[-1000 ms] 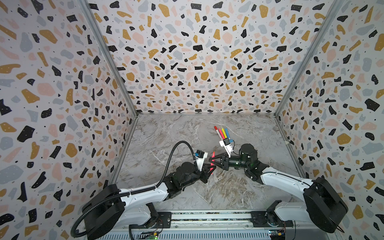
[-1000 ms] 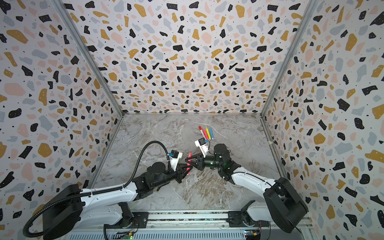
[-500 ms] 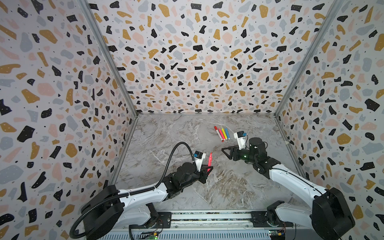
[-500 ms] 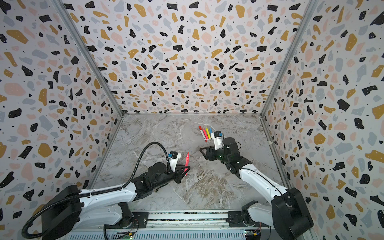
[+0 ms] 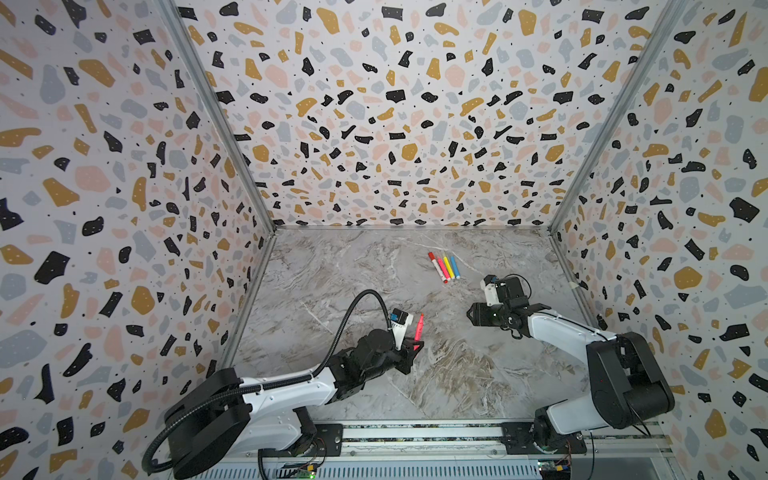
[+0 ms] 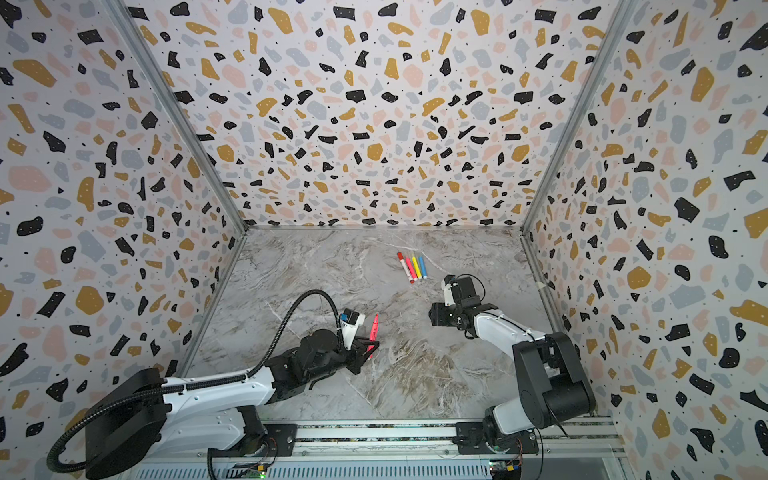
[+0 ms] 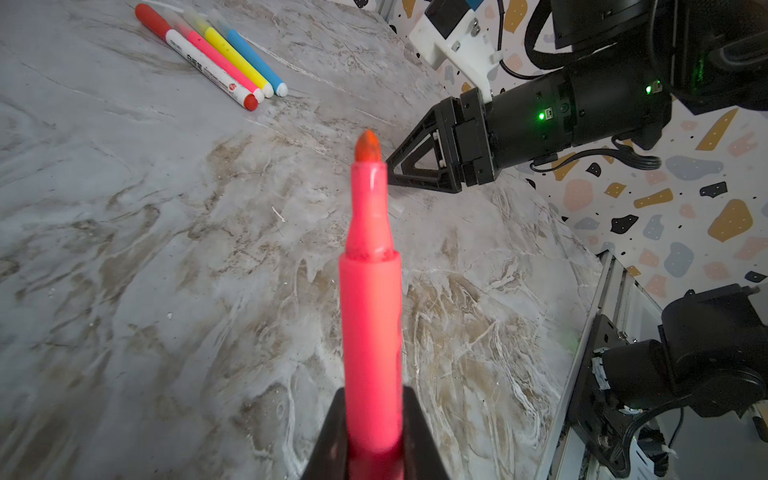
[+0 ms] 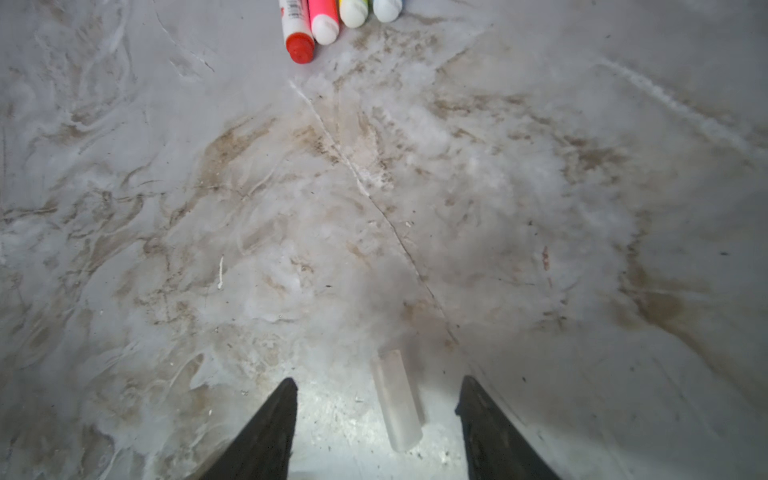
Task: Insert the pens into the pen caps
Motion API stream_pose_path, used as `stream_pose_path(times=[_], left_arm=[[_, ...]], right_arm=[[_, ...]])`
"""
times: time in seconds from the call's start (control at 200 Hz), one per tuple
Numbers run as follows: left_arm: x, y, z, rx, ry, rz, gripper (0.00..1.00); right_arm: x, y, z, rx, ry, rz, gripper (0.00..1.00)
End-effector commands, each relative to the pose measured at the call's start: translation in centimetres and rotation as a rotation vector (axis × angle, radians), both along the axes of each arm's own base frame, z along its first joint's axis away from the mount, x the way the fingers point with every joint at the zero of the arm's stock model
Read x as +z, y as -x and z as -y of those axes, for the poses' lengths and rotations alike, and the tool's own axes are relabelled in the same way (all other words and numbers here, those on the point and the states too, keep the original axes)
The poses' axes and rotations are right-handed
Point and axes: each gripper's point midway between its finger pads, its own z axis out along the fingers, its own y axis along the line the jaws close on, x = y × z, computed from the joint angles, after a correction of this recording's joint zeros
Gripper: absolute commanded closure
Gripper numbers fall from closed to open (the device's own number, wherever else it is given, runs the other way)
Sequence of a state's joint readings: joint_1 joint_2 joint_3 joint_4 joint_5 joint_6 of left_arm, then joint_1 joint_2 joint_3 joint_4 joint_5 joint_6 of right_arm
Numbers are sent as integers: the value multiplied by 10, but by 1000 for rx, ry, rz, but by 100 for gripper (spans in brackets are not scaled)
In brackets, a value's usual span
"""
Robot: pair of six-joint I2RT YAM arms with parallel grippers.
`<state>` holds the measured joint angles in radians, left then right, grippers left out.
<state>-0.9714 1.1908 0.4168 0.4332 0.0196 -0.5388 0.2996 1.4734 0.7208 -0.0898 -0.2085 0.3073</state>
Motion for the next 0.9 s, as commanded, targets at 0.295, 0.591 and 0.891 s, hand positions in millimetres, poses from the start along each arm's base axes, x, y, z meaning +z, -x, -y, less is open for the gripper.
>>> stream_pose_path(times=[0.295, 0.591, 0.891], left_arm=[[5, -4, 6, -3, -1, 30, 100], [7, -5, 4, 3, -6, 37, 100], [10, -6, 2, 9, -9, 48, 100]], right_arm=[[-21, 23, -10, 43, -49, -60, 40], [-24, 41, -47, 117, -94, -85, 43], [16, 34, -81, 160, -104, 20, 44]])
